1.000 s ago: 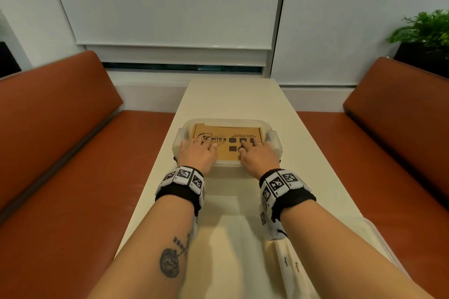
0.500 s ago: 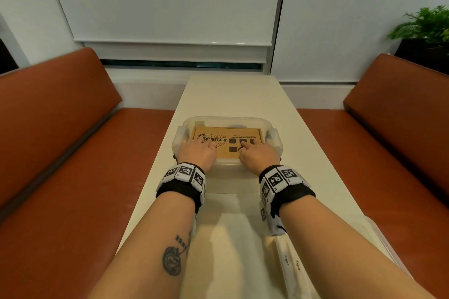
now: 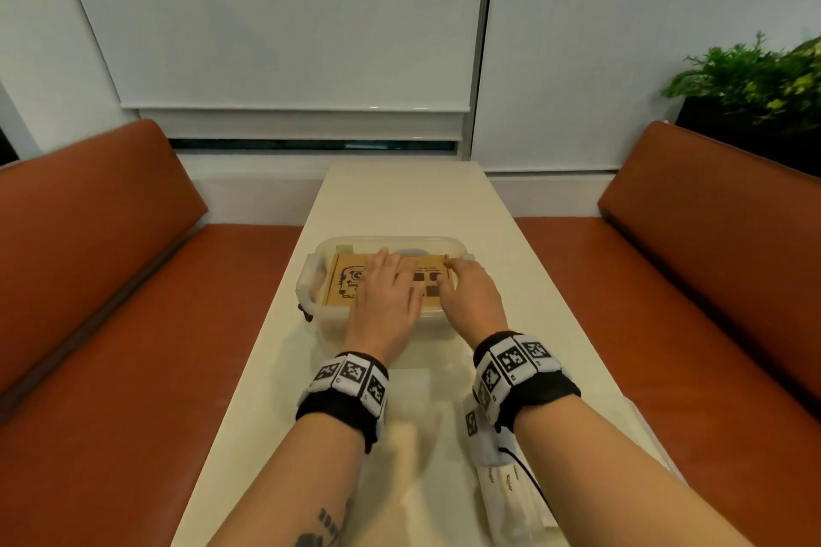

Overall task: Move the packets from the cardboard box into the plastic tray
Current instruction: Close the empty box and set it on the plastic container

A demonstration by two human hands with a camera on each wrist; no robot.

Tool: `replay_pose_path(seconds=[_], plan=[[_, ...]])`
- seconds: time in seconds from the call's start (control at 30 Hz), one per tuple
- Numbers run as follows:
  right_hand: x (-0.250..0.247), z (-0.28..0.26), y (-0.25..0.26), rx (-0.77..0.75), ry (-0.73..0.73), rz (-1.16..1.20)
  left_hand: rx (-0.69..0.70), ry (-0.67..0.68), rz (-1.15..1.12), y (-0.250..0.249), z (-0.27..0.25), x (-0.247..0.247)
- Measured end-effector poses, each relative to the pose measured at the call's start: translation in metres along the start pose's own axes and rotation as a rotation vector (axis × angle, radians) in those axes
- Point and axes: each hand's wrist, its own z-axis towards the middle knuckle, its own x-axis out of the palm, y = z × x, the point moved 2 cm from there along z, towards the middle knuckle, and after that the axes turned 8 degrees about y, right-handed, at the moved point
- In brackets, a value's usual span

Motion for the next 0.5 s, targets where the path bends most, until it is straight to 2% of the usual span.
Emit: replay_pose_path(seconds=[0.1,0.13,0.2,0.3,0.37,0.43,0.5], plan=[[-0.022,-0.020,-0.015,0.076,0.012,0.016,0.109,-0.077,0.035,-0.040,-0.017,0.004],[-0.029,-0.028,-0.023,0.108,0.028,0.012,0.111,-0.064,0.028,-0.051,-0.024,0.007],[-0.042,-0.045,-0.044,0.173,0.071,0.001,0.012,0.099,-0.029,-0.065,-0.035,0.021],[-0.060,-0.073,-0.081,0.278,0.147,-0.048,-0.287,0.435,-0.123,-0.073,-0.054,0.046],[-0.072,-0.092,-0.108,0.354,0.182,-0.106,-0.402,0.627,-0.118,-0.080,-0.069,0.059],[-0.084,-0.111,-0.133,0.438,0.210,-0.186,-0.459,0.745,-0.084,-0.087,-0.080,0.068],[-0.093,-0.128,-0.156,0.520,0.246,-0.271,-0.498,0.788,-0.055,-0.093,-0.087,0.073]])
